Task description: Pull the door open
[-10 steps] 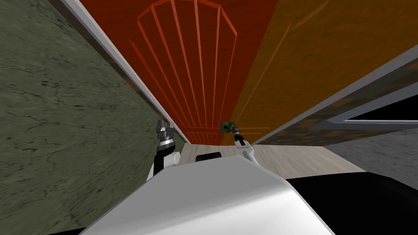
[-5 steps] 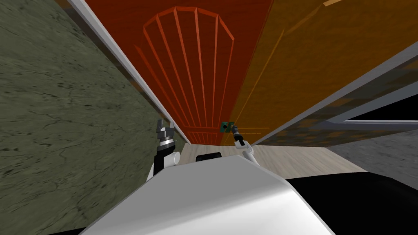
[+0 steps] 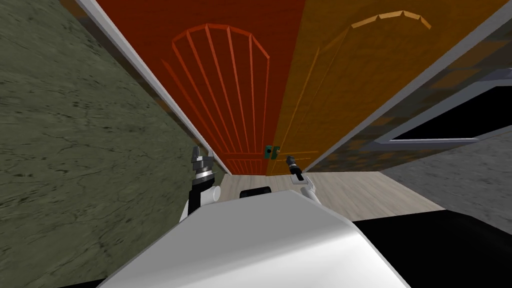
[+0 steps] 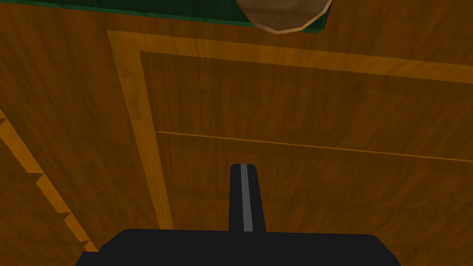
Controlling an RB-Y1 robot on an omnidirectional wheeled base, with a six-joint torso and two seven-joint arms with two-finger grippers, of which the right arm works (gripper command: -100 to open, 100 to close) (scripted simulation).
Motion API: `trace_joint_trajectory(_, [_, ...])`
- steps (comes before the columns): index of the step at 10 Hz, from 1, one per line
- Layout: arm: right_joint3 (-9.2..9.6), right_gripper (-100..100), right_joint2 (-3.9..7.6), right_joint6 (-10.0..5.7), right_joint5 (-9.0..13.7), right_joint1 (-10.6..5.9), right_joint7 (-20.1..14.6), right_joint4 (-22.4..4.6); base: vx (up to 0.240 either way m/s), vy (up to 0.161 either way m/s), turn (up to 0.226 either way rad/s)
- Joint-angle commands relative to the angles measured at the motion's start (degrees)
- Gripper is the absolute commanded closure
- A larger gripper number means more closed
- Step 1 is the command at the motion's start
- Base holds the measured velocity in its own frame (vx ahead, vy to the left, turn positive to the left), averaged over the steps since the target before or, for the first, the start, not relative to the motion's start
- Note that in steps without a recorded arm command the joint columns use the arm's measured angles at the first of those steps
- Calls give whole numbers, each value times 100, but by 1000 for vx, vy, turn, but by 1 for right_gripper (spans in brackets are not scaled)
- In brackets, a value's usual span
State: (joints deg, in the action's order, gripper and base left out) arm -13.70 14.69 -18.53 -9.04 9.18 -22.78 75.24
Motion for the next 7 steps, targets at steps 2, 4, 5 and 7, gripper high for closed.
trace_joint_trajectory(2, [149,-100,-12,-58,-23,69,-81,130,-187,24,59])
trace_joint_trajectory(4, [292,-100,-28,-117,-48,107,-147,224,-187,58,68])
trace_joint_trajectory(5, [392,-100,-42,-155,-65,118,-187,286,-181,80,129])
trace_joint_trajectory(7, [173,-100,3,-84,-38,207,-125,199,-55,0,-75])
